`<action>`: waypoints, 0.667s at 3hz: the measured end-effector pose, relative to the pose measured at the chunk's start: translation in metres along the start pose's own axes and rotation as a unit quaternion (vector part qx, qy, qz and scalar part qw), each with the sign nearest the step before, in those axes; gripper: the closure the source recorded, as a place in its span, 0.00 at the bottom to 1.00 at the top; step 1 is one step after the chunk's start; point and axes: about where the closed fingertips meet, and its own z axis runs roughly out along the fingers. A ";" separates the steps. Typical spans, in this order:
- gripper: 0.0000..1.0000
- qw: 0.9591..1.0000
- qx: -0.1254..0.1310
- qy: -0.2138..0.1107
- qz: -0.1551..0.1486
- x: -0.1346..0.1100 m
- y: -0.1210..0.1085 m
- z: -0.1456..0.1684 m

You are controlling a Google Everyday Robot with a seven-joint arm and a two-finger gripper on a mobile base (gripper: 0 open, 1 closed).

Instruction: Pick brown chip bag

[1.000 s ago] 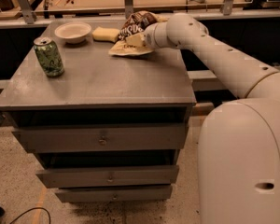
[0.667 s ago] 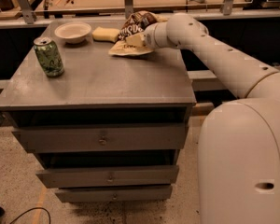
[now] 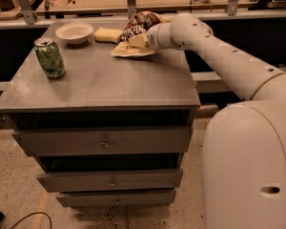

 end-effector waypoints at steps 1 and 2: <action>1.00 1.000 0.000 0.000 0.000 0.000 0.000 0.000; 1.00 1.000 0.000 0.000 0.000 0.000 0.000 0.000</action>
Offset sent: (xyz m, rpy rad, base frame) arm -0.0492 0.0442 0.1542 0.0974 -0.2515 0.1534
